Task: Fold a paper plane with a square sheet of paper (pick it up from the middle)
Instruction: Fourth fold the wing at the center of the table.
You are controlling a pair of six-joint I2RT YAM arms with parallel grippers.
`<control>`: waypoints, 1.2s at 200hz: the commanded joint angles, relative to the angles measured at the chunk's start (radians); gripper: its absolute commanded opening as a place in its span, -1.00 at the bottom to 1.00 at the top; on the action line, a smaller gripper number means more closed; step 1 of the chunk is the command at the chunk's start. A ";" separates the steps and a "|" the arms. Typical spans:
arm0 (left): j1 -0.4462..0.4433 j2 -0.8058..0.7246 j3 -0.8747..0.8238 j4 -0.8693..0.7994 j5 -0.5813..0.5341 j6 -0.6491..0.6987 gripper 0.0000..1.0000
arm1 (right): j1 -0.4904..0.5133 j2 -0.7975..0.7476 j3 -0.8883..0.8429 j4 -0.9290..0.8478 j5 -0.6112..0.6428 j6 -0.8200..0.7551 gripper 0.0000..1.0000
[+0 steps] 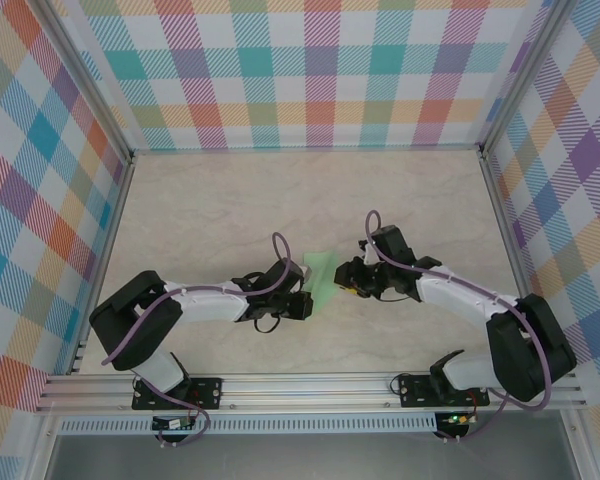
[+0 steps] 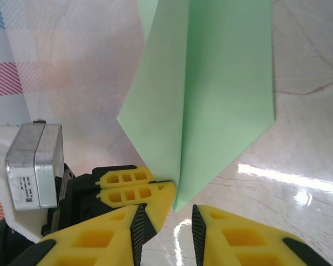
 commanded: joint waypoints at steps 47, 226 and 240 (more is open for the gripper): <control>0.050 -0.013 -0.079 0.167 0.132 -0.074 -0.86 | 0.054 0.090 0.034 0.110 -0.008 0.059 -0.43; 0.124 0.021 -0.173 0.357 0.256 -0.189 -0.88 | 0.083 0.252 0.116 0.302 -0.108 0.157 -0.69; 0.127 0.020 -0.173 0.345 0.255 -0.192 -0.88 | 0.085 0.270 0.130 0.283 -0.096 0.152 -0.71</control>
